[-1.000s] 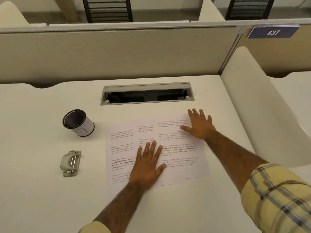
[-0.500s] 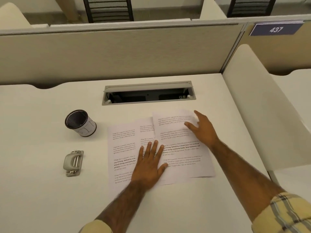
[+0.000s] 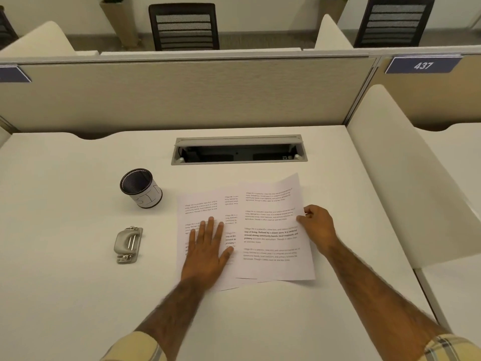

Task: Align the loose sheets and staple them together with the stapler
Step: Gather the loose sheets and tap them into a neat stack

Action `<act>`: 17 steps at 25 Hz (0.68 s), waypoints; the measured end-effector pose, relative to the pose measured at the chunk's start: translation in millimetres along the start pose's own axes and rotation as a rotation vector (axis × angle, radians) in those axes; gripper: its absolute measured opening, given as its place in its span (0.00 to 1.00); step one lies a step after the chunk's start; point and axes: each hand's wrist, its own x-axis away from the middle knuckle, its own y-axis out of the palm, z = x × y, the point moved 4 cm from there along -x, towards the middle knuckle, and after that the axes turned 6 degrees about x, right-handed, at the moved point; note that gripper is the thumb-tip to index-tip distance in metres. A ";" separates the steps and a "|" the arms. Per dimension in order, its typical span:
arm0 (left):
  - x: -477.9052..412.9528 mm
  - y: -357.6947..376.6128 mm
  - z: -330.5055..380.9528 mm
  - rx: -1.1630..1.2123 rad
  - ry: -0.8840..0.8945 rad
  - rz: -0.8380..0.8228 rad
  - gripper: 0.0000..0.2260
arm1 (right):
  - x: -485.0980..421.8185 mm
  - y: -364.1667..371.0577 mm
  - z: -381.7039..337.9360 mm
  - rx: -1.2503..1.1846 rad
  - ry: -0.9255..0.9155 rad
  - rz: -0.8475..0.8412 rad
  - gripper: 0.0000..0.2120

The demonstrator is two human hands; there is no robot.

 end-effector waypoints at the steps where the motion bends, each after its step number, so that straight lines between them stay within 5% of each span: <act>1: 3.0 -0.8 -7.9 -0.008 -0.004 -0.012 0.34 | 2.6 7.1 -2.6 0.021 -0.029 -0.016 0.03; 4: 7.1 1.4 -11.1 -0.030 0.055 -0.024 0.35 | 10.5 29.2 -16.5 0.144 -0.153 -0.090 0.07; 6: 7.8 5.2 -9.3 -0.027 0.073 -0.007 0.35 | 13.7 41.5 -27.1 0.290 -0.260 -0.148 0.21; 10: 8.8 12.1 -9.2 -0.024 0.064 0.025 0.35 | -0.2 49.4 -51.3 0.838 -0.481 -0.310 0.38; 17: 12.5 10.1 -5.4 -0.002 0.062 0.002 0.34 | -53.3 39.1 -74.8 0.908 -0.383 -0.343 0.45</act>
